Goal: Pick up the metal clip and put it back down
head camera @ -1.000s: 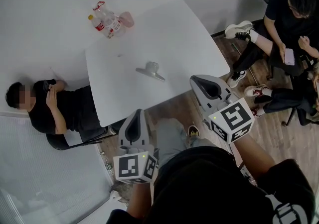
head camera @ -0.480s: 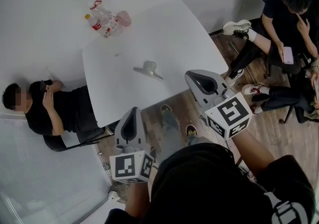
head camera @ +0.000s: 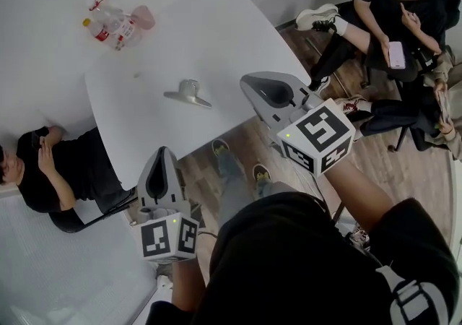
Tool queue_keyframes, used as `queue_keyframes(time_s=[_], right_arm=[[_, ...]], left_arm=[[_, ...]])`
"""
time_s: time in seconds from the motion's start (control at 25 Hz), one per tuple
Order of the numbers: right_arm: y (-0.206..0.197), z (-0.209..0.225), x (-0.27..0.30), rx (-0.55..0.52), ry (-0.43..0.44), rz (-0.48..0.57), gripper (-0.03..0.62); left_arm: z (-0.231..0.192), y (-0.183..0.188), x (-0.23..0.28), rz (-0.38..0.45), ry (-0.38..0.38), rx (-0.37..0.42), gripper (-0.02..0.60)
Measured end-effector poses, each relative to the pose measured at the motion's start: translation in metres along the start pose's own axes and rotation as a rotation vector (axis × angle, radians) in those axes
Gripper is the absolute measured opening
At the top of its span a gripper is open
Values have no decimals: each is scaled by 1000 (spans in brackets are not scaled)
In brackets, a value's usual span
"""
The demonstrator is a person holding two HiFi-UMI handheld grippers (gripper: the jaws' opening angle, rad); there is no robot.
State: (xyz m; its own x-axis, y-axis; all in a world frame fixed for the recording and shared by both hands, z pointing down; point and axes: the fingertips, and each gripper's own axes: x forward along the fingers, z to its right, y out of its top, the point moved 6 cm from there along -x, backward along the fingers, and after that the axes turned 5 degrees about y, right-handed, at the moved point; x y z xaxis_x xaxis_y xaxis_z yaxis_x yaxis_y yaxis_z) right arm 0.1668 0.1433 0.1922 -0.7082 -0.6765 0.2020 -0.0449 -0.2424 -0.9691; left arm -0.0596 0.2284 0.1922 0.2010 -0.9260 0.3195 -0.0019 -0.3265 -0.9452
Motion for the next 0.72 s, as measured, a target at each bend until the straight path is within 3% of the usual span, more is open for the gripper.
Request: queue_keyframes(time_s=[0.72], right_arm=[[-14, 47, 73, 42, -12, -73, 18]], left_arm=[[-40, -2, 86, -58, -22, -15, 20]])
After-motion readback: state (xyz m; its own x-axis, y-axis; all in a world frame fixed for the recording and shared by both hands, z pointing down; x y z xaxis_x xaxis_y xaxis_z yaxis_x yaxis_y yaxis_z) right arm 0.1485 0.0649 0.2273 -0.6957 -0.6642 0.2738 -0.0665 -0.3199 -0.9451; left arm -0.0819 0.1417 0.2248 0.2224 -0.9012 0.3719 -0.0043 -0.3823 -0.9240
